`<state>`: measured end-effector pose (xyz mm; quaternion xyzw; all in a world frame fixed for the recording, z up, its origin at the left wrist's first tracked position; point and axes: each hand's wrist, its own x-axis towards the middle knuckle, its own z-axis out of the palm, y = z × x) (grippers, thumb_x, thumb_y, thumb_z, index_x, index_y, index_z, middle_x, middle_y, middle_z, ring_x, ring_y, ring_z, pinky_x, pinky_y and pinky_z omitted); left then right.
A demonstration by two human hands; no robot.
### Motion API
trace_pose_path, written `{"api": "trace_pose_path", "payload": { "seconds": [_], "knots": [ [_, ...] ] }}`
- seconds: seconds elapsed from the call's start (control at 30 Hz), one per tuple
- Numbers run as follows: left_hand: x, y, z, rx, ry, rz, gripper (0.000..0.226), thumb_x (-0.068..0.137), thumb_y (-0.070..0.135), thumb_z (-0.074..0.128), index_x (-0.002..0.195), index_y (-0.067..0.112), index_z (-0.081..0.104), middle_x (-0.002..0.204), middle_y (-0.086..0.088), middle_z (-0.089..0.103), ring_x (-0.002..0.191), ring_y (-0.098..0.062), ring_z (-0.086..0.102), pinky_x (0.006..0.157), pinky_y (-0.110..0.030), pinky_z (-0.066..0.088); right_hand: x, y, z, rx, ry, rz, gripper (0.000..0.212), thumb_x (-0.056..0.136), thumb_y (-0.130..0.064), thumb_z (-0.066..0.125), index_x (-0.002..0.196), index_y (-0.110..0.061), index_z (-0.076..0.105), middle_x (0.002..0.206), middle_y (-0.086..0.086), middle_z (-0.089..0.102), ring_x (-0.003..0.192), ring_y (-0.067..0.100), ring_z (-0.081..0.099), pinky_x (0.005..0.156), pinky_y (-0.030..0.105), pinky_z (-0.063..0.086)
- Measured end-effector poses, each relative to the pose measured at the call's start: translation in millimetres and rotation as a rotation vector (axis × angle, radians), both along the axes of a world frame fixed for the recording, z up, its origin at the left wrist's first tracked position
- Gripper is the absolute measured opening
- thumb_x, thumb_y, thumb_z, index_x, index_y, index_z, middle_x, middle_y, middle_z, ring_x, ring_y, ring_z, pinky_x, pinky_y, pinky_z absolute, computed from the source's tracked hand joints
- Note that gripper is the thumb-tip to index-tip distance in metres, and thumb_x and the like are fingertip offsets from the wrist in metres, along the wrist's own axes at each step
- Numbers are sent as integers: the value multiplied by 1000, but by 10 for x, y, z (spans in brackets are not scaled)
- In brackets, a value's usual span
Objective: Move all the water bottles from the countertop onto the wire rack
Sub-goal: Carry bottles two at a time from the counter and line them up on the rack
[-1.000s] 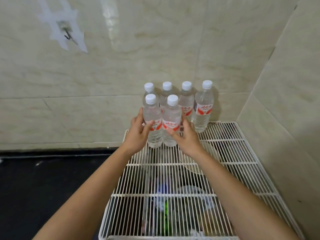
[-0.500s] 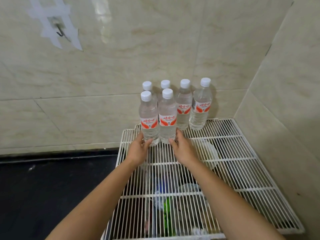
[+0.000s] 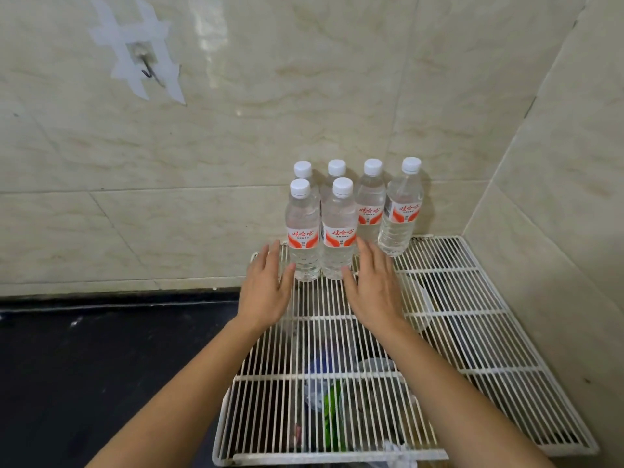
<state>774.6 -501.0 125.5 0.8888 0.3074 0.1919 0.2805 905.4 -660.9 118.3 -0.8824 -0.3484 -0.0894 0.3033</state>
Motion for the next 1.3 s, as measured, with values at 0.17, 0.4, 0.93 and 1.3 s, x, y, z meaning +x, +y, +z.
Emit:
{"api": "trace_pose_path", "payload": {
  "seconds": [0.17, 0.4, 0.93, 1.3],
  "knots": [
    [-531, -41, 148, 328, 36, 137, 63, 103, 57, 25, 156, 23, 31, 164, -10, 28, 153, -29, 21, 123, -52, 20, -237, -48, 47, 60, -139, 8, 75, 102, -54, 43, 162, -19, 15, 168, 17, 0, 155, 35, 5, 123, 49, 3],
    [-1251, -265, 349, 522, 13, 397, 62, 102, 51, 34, 154, 18, 37, 161, -16, 32, 151, -33, 25, 119, -57, 20, -693, 218, 178, 152, -388, 315, 73, 100, -55, 45, 159, -13, 30, 167, 23, 9, 156, 37, 6, 126, 53, 7],
    [-3886, -740, 104, 434, 142, 999, 61, 99, 50, 36, 147, 14, 47, 155, -16, 42, 145, -36, 36, 115, -59, 29, -2953, 790, 51, 70, -225, 835, 66, 103, -54, 42, 158, -18, 31, 169, 13, 13, 157, 30, 4, 126, 50, 7],
    [-6477, -302, 46, 454, 176, 1069, 57, 101, 46, 39, 145, 12, 50, 152, -17, 46, 141, -35, 42, 113, -58, 34, -5726, 1830, -74, 45, -177, 985, 65, 102, -52, 42, 156, -15, 35, 168, 16, 16, 157, 31, 8, 126, 52, 11]
  ]
}}
